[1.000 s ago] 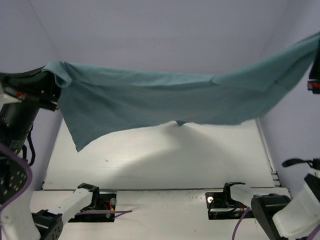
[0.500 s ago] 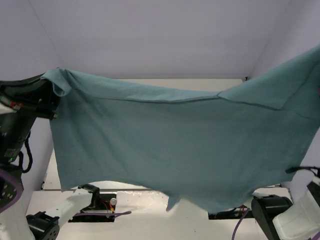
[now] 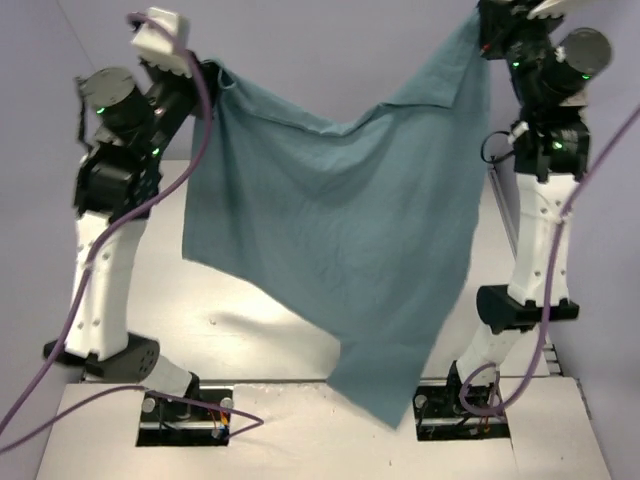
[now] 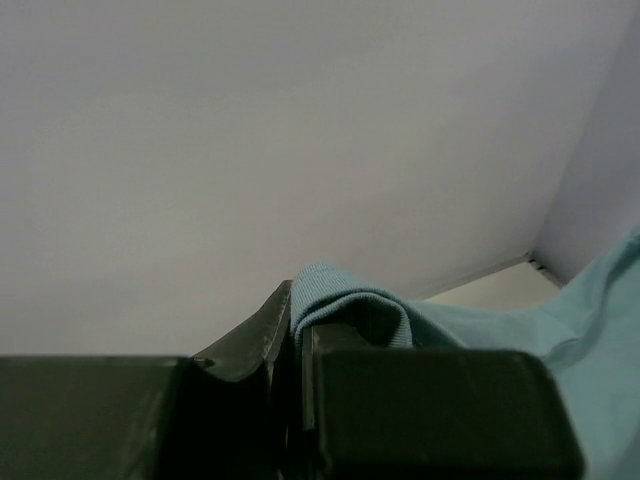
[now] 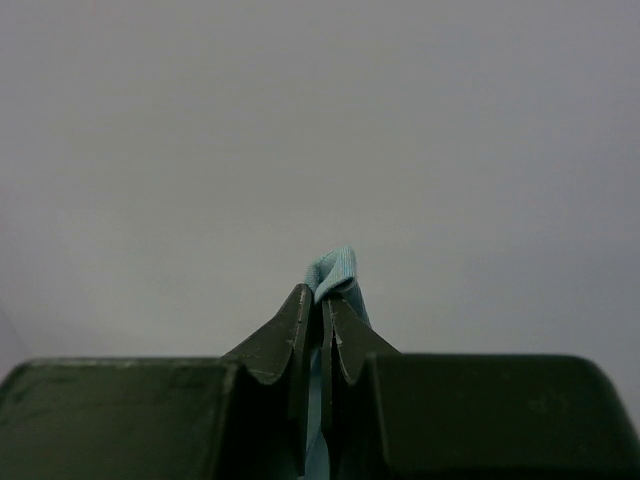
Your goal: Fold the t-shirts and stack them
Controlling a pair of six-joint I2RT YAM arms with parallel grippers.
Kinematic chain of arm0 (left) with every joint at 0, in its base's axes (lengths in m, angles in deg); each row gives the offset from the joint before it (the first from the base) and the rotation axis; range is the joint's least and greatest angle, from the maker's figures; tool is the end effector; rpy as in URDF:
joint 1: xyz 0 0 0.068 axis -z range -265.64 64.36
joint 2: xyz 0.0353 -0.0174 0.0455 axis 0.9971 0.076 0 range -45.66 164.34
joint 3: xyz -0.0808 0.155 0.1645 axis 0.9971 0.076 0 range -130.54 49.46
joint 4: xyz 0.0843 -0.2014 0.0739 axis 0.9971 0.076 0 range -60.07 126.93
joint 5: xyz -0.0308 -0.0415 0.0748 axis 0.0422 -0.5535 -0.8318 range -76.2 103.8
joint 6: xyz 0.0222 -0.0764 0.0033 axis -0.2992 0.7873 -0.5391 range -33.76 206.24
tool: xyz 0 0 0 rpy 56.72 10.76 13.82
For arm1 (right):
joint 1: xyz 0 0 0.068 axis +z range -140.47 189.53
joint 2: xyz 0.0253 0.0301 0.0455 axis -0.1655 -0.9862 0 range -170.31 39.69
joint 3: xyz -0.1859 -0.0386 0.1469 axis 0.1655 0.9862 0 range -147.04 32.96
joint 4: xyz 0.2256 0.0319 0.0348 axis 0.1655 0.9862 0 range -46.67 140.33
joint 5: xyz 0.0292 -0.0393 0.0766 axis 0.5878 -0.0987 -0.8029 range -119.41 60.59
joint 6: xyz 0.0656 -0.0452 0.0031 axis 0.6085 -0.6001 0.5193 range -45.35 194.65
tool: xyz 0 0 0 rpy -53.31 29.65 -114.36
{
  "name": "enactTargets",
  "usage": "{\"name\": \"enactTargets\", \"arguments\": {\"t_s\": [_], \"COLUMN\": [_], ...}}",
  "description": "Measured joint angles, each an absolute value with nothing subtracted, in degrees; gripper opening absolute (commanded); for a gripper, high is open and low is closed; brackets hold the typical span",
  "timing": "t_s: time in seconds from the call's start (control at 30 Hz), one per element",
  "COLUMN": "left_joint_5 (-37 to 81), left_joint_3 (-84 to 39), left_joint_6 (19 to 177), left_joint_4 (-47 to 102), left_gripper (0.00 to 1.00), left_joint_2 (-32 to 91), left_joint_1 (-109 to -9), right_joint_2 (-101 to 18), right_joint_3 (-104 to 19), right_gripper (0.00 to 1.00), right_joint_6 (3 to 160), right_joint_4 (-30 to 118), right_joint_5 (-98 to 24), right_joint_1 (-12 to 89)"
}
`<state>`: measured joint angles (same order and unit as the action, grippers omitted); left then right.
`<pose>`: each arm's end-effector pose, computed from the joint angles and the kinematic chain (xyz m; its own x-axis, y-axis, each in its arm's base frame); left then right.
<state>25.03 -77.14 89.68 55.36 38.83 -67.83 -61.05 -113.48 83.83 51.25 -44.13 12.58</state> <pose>0.2340 -0.0893 0.5694 0.2439 -0.1403 -0.9596 0.4932 0.8699 -0.0018 0.2774 0.0322 0.6188 0.5637 0.1845 -0.8051 -0.3464 0.9377 -0.0277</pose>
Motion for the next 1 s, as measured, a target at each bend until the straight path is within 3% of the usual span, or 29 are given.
{"name": "enactTargets", "arguments": {"t_s": [0.27,0.47,0.63,0.8,0.9,1.0], "left_joint_5": [24.47,27.90,28.98,27.37,25.69,24.07], "left_joint_3": [-90.82,-90.39,-63.71,-30.17,-14.58,-6.00], "left_joint_6": [86.46,85.45,83.23,82.20,81.77,81.03], "left_joint_4": [56.55,52.65,42.12,31.64,28.23,28.29], "left_gripper": [0.00,0.00,0.00,0.00,0.00,0.00], "left_joint_2": [53.52,49.02,32.44,21.66,24.05,33.96], "left_joint_1": [-67.80,-67.88,-67.99,-68.35,-68.77,-69.36], "right_joint_2": [-67.20,-59.33,-39.26,-20.97,-17.38,-17.75], "right_joint_3": [-113.87,-110.05,-85.41,-50.21,-29.59,-8.92], "right_gripper": [0.00,0.00,0.00,0.00,0.00,0.00], "right_joint_6": [85.68,86.27,84.21,85.05,87.24,91.17], "right_joint_4": [43.87,36.75,31.37,25.03,24.38,28.71], "right_joint_5": [-45.60,-46.91,-48.51,-49.05,-49.39,-49.46], "right_joint_1": [10.55,5.33,5.63,6.99,8.64,11.38]}}
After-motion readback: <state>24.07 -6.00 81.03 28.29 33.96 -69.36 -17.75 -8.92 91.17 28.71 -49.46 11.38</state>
